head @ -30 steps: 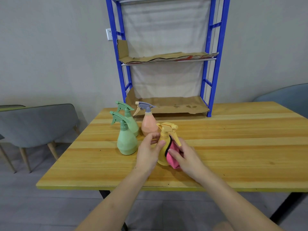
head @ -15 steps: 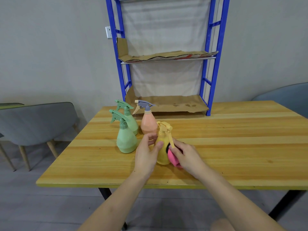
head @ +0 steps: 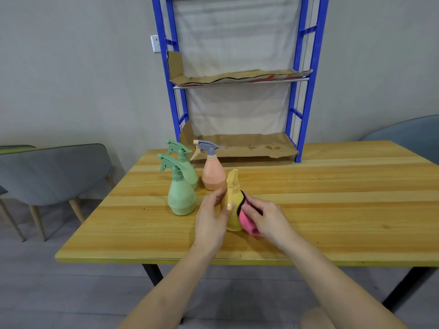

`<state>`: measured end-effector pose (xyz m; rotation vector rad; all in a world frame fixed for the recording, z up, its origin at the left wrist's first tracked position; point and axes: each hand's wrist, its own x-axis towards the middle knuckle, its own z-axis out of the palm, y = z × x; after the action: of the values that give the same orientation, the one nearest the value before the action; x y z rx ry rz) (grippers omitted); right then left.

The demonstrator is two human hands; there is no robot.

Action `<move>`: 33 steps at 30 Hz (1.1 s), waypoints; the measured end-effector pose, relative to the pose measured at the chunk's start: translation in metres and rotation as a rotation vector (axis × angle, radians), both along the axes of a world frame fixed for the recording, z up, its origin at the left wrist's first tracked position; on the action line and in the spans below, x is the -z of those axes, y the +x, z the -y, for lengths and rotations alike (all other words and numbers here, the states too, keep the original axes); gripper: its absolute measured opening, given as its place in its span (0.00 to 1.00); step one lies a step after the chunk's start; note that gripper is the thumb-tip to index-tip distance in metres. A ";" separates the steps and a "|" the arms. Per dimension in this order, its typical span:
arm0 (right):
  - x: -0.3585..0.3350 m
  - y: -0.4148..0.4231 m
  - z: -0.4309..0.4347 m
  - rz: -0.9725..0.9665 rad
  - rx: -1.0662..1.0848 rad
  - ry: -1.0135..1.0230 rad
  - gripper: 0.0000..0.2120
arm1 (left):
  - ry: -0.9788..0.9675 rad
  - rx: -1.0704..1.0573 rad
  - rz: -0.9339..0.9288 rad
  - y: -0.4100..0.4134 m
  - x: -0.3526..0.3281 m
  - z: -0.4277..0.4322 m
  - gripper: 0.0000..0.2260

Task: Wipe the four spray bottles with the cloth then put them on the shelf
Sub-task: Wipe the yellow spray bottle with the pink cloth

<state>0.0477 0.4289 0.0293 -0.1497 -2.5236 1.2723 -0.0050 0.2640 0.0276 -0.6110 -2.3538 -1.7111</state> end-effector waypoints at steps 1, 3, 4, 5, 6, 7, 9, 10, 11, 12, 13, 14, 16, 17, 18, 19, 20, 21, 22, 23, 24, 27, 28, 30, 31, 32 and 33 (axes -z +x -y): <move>-0.001 0.000 -0.001 0.009 0.002 0.009 0.22 | 0.016 -0.005 0.012 -0.001 0.001 0.000 0.17; -0.005 -0.001 0.000 0.006 0.006 -0.002 0.22 | 0.023 -0.008 0.019 -0.002 0.000 0.001 0.16; -0.008 -0.003 0.002 -0.005 0.006 -0.022 0.21 | 0.017 -0.001 0.018 -0.003 0.000 0.001 0.15; -0.013 -0.005 0.005 -0.020 0.007 -0.051 0.20 | 0.013 0.008 0.017 -0.004 -0.001 0.001 0.15; -0.019 -0.007 0.008 -0.037 0.006 -0.082 0.19 | 0.013 0.018 0.015 -0.005 0.000 0.002 0.14; -0.023 -0.010 0.010 -0.050 0.002 -0.105 0.18 | 0.012 0.025 0.011 -0.007 0.001 0.003 0.13; -0.027 -0.013 0.013 -0.062 -0.016 -0.120 0.17 | -0.020 0.023 -0.003 -0.009 0.001 0.004 0.13; -0.027 -0.013 0.013 -0.063 -0.022 -0.123 0.17 | -0.054 0.013 -0.017 -0.009 0.002 0.004 0.13; -0.024 -0.011 0.011 -0.061 -0.026 -0.124 0.17 | -0.087 0.001 -0.028 -0.010 0.002 0.004 0.14; -0.021 -0.008 0.008 -0.046 -0.026 -0.117 0.18 | -0.100 -0.010 -0.028 -0.009 0.001 0.004 0.15; -0.017 -0.006 0.005 -0.021 -0.029 -0.120 0.18 | -0.090 -0.017 -0.011 -0.009 0.000 0.004 0.15; -0.013 -0.003 0.002 0.013 -0.031 -0.140 0.18 | -0.073 -0.016 0.013 -0.010 -0.001 0.004 0.15; -0.009 0.002 -0.002 0.079 -0.037 -0.200 0.20 | -0.043 0.006 0.054 -0.013 0.000 0.004 0.15; -0.007 0.002 -0.003 0.096 -0.039 -0.200 0.21 | -0.026 0.025 0.073 -0.014 0.001 0.005 0.16; -0.006 0.002 -0.004 0.102 -0.038 -0.177 0.22 | -0.004 0.045 0.093 -0.014 0.002 0.007 0.17; -0.006 0.002 -0.004 0.098 -0.037 -0.155 0.23 | 0.017 0.064 0.109 -0.013 0.002 0.009 0.18; -0.007 0.002 -0.004 0.094 -0.034 -0.140 0.23 | 0.027 0.078 0.118 -0.012 0.003 0.011 0.19; -0.007 0.003 -0.004 0.090 -0.029 -0.133 0.23 | 0.028 0.087 0.118 -0.011 0.004 0.012 0.19; -0.008 0.003 -0.004 0.089 -0.027 -0.119 0.23 | 0.023 0.091 0.118 -0.010 0.005 0.013 0.19; -0.008 0.002 -0.004 0.085 -0.034 -0.101 0.24 | 0.018 0.090 0.120 -0.010 0.005 0.013 0.20; -0.008 0.002 -0.006 0.091 -0.051 -0.081 0.24 | 0.014 0.086 0.123 -0.010 0.005 0.013 0.21; -0.010 0.003 -0.013 0.146 -0.137 -0.058 0.27 | 0.003 0.063 0.106 -0.009 0.006 0.010 0.21; -0.012 0.005 -0.014 0.160 -0.161 -0.048 0.29 | -0.003 0.052 0.095 -0.008 0.006 0.009 0.20; -0.011 0.007 -0.012 0.156 -0.162 -0.014 0.33 | -0.017 0.031 0.072 -0.008 0.008 0.008 0.19; -0.008 0.006 -0.010 0.139 -0.141 0.001 0.34 | -0.018 0.027 0.063 -0.008 0.009 0.008 0.18; -0.006 0.006 -0.007 0.125 -0.115 0.007 0.35 | -0.012 0.029 0.057 -0.009 0.010 0.008 0.18; -0.003 0.005 -0.006 0.109 -0.096 -0.008 0.36 | -0.003 0.033 0.058 -0.010 0.011 0.008 0.17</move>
<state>0.0530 0.4346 0.0318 -0.1030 -2.6471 1.3448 -0.0146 0.2558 0.0168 -0.6124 -2.3985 -1.7630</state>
